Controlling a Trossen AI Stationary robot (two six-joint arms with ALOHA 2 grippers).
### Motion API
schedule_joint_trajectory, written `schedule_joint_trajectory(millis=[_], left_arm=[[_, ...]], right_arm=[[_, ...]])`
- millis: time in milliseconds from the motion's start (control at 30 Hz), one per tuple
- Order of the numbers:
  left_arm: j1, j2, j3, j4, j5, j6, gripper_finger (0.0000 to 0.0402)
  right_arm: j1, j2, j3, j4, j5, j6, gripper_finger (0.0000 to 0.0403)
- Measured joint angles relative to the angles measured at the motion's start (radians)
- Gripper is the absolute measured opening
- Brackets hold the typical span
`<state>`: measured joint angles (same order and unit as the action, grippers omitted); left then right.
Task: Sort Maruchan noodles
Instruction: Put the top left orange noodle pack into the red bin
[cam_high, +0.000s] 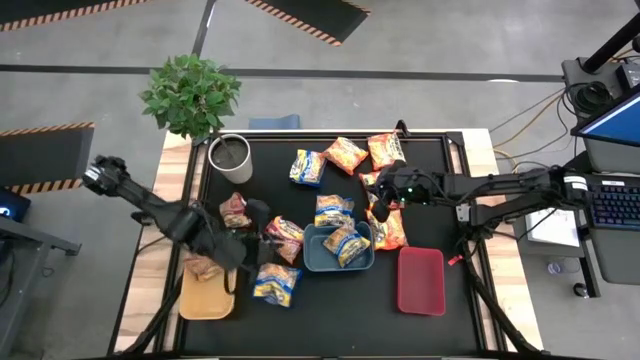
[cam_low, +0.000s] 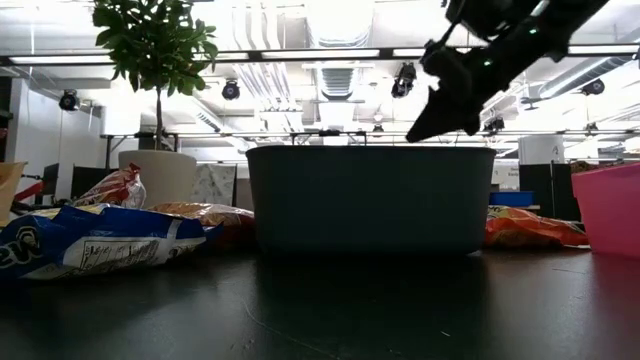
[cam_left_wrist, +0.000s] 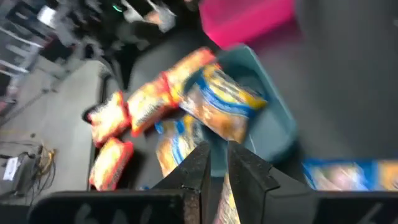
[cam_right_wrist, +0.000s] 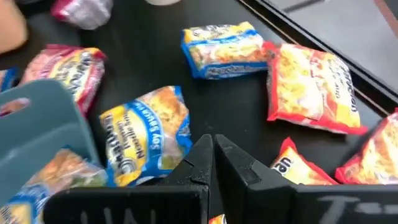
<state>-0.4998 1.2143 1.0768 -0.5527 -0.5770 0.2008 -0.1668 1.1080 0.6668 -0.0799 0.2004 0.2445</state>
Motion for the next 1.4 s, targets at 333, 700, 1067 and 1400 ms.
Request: schedule_joint_trajectory(millis=[333,700,1067,1400], left_arm=[[0.258,-0.134,-0.424,0.703,0.000,0.241,0.0034],[0.493,-0.126,-0.538,0.970,0.029,0.393,0.0034],[0.544,-0.120,-0.534,0.973,0.040,0.447,0.0034],[0.543,-0.090,-0.534,0.972,0.055,0.419,0.0034]], right_arm=[[-0.158,0.215,0.191,-0.094,0.000,0.107,0.0009],[-0.426,0.605,0.613,-0.245,-0.148,0.048,0.0009],[-0.462,0.864,0.857,-0.538,-0.315,0.033,0.0008],[-0.345,0.785,0.856,-0.614,-0.307,-0.021,0.0009]])
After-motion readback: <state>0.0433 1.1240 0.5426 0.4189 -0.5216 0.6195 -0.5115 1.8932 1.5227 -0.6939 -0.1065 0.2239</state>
